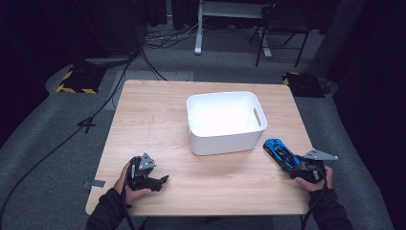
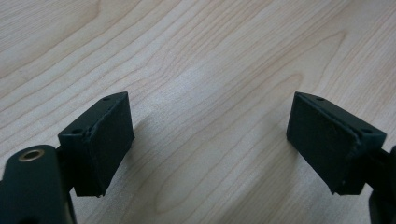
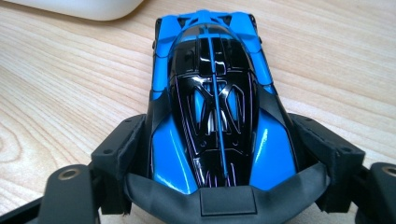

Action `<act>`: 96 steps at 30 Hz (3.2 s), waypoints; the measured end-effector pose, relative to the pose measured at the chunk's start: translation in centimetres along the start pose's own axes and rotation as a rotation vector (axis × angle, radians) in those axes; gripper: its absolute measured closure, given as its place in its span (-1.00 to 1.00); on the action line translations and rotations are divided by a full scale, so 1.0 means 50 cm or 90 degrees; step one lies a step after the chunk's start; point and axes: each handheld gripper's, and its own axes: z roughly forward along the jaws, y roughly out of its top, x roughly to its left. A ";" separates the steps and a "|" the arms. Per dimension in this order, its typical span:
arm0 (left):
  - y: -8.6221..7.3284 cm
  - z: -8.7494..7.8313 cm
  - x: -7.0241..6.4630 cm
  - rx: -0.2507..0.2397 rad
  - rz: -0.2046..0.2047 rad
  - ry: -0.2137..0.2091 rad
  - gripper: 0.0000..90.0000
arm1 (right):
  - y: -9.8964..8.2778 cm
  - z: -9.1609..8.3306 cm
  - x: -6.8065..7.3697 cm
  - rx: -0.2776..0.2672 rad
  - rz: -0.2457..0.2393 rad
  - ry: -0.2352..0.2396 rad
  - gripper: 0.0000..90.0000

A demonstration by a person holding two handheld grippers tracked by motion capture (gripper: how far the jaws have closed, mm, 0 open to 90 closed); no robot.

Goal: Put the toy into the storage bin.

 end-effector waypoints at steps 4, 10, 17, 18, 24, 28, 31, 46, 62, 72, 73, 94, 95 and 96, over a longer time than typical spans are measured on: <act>0.001 0.001 0.000 0.001 -0.001 -0.003 -0.67 | -0.001 -0.003 -0.001 -0.009 -0.004 0.001 -0.46; 0.001 0.001 0.000 0.001 0.001 0.000 -0.67 | 0.004 -0.011 0.002 -0.028 0.001 0.000 -0.45; 0.002 0.001 0.000 0.002 0.000 -0.002 -0.68 | 0.028 -0.037 0.010 -0.071 -0.007 0.000 -0.45; 0.002 0.001 0.000 0.002 0.000 -0.002 -0.67 | 0.032 -0.040 0.010 -0.076 -0.013 -0.001 -0.45; 0.002 0.001 0.001 0.001 0.002 -0.001 -0.68 | 0.055 -0.056 0.015 -0.113 -0.021 -0.008 -0.45; 0.002 0.001 0.001 0.002 0.001 -0.002 -0.68 | 0.077 -0.073 0.013 -0.141 -0.031 -0.008 -0.45; 0.002 0.001 0.000 0.001 0.002 -0.002 -0.68 | 0.092 -0.079 0.016 -0.155 -0.034 -0.008 -0.45; 0.002 0.001 0.000 0.001 0.001 -0.001 -0.67 | 0.149 -0.105 0.023 -0.184 -0.027 -0.006 -0.45; 0.002 0.001 0.000 0.002 0.001 -0.002 -0.67 | 0.231 -0.156 0.028 -0.198 -0.057 -0.012 -0.45; 0.002 0.001 0.001 0.001 0.002 -0.002 -0.68 | 0.283 -0.166 0.041 -0.198 -0.072 -0.011 -0.45; 0.002 0.001 0.000 0.002 0.001 -0.002 -0.68 | 0.288 -0.168 0.042 -0.199 -0.076 -0.011 -0.45; 0.002 0.001 0.000 0.002 0.001 -0.002 -0.68 | 0.397 -0.201 0.067 -0.221 -0.117 0.003 -0.45; 0.002 0.001 0.000 0.002 0.000 -0.002 -0.68 | 0.400 -0.202 0.068 -0.223 -0.114 0.006 -0.45; 0.002 0.001 0.001 0.001 0.002 -0.001 -0.68 | 0.404 -0.204 0.069 -0.223 -0.117 0.007 -0.45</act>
